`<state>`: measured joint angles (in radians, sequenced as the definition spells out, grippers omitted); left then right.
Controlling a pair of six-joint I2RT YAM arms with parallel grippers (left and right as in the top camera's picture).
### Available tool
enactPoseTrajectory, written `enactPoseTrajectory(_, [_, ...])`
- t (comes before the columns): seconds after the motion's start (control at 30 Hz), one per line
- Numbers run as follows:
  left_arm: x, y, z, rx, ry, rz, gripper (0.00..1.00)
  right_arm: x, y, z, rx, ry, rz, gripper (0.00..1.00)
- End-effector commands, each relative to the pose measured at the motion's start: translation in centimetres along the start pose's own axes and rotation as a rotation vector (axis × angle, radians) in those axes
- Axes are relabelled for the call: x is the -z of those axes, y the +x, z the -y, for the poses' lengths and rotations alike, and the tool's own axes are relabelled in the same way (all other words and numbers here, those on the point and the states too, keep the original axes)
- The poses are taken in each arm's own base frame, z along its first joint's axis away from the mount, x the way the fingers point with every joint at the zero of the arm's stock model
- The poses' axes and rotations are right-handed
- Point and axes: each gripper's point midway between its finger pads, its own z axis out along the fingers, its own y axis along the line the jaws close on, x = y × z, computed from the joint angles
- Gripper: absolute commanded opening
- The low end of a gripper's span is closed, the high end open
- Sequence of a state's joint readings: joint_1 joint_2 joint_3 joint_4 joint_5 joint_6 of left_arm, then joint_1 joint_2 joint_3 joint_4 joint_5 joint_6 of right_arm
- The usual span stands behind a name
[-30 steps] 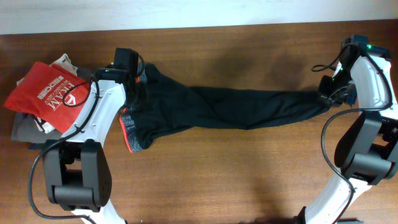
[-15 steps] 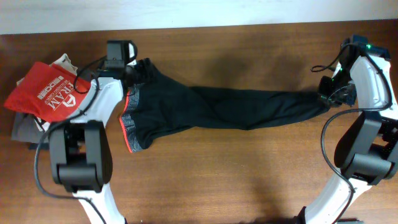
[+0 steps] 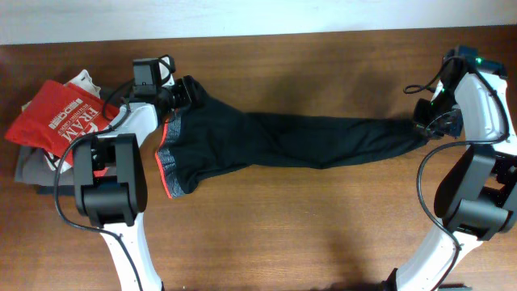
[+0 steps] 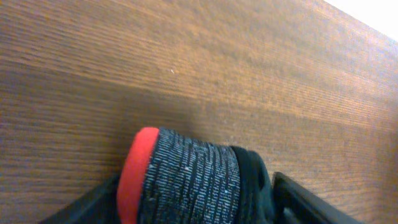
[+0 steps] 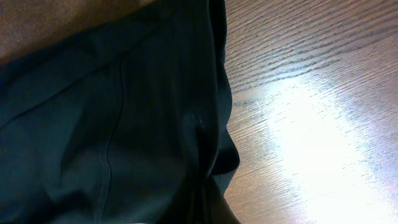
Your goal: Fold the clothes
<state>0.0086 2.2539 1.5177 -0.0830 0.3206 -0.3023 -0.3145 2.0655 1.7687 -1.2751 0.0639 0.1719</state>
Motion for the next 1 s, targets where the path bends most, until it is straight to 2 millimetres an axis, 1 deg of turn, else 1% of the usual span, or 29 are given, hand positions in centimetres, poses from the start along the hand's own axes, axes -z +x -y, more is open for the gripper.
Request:
enactPoseTrajectory(0.0, [-0.8,0.4,0.5,-0.010,0.050,-0.020,0.61,0.2,0.0,0.3,0.007,0.018,0.007,0.04])
enactPoseTrajectory(0.03, [-0.8,0.4,0.5,-0.010,0.050,-0.020,0.53,0.2,0.0,0.3,0.006,0.018,0.007,0.04])
enactPoseTrajectory(0.07, [-0.7,0.3,0.5,-0.011,0.051,-0.017,0.41,0.2,0.0,0.3,0.006,0.018,0.007,0.04])
enactPoseTrajectory(0.1, [-0.7,0.3,0.6,-0.011,0.055,-0.016,0.33,0.2,0.0,0.3,0.006,0.018,0.007,0.04])
enactPoseTrajectory(0.13, [-0.7,0.2,0.6,-0.011,0.056,-0.015,0.20,0.2,0.0,0.3,0.006,0.018,0.008,0.04])
enactPoseTrajectory(0.17, [-0.7,0.1,0.8,-0.011,0.064,-0.016,0.08,0.2,0.0,0.3,0.006,0.018,0.007,0.04])
enactPoseTrajectory(0.2, [-0.6,0.0,1.0,-0.013,0.077,-0.015,0.01,0.2,0.0,0.3,0.006,0.018,0.007,0.04])
enactPoseTrajectory(0.3, [-0.1,-0.8,2.2,-0.018,0.124,-0.015,0.01,0.2,0.0,0.3,0.006,0.018,0.008,0.04])
enactPoseTrajectory(0.37, [0.6,-2.1,3.4,-0.027,0.157,-0.005,0.01,0.2,-0.1,-0.1,0.006,-0.003,0.010,0.04])
enactPoseTrajectory(0.43, [1.8,-4.1,4.4,-0.041,0.170,0.022,0.01,0.4,-0.5,-0.7,0.000,-0.053,0.020,0.04])
enactPoseTrajectory(0.5, [3.6,-7.2,6.0,-0.077,0.186,0.081,0.01,1.6,-1.6,-1.5,-0.014,-0.134,0.058,0.04])
enactPoseTrajectory(0.57, [6.3,-11.3,7.6,-0.110,0.203,0.164,0.01,4.1,-3.6,-1.9,-0.028,-0.207,0.135,0.04])
enactPoseTrajectory(0.6, [8.4,-14.0,8.7,-0.129,0.213,0.221,0.01,5.8,-4.7,-1.8,-0.031,-0.232,0.183,0.04])
enactPoseTrajectory(0.63, [10.0,-15.8,9.4,-0.142,0.220,0.259,0.01,7.4,-5.6,-1.7,-0.032,-0.248,0.227,0.04])
enactPoseTrajectory(0.67, [13.5,-19.3,10.9,-0.167,0.231,0.333,0.00,10.9,-6.9,-1.3,-0.014,-0.272,0.312,0.04])
enactPoseTrajectory(0.7, [15.2,-20.7,11.6,-0.181,0.234,0.363,0.01,12.6,-7.4,-1.0,-0.006,-0.276,0.353,0.04])
enactPoseTrajectory(0.73, [17.4,-22.1,12.5,-0.207,0.240,0.392,0.01,14.9,-7.7,-0.6,0.009,-0.274,0.404,0.04])
enactPoseTrajectory(0.8, [20.5,-23.1,13.7,-0.232,0.243,0.396,0.01,18.5,-7.6,0.0,0.030,-0.268,0.475,0.04])
enactPoseTrajectory(0.83, [22.1,-22.8,14.2,-0.235,0.234,0.367,0.01,19.9,-7.2,0.2,0.033,-0.261,0.495,0.04])
enactPoseTrajectory(0.9, [23.8,-21.0,14.3,-0.235,0.203,0.279,0.01,21.4,-6.3,0.7,0.053,-0.240,0.507,0.04])
enactPoseTrajectory(0.93, [24.3,-19.5,13.9,-0.226,0.177,0.215,0.01,21.6,-5.6,0.7,0.072,-0.232,0.496,0.04])
enactPoseTrajectory(0.97, [24.6,-17.9,13.4,-0.209,0.144,0.150,0.01,21.4,-5.1,0.8,0.072,-0.230,0.471,0.04])
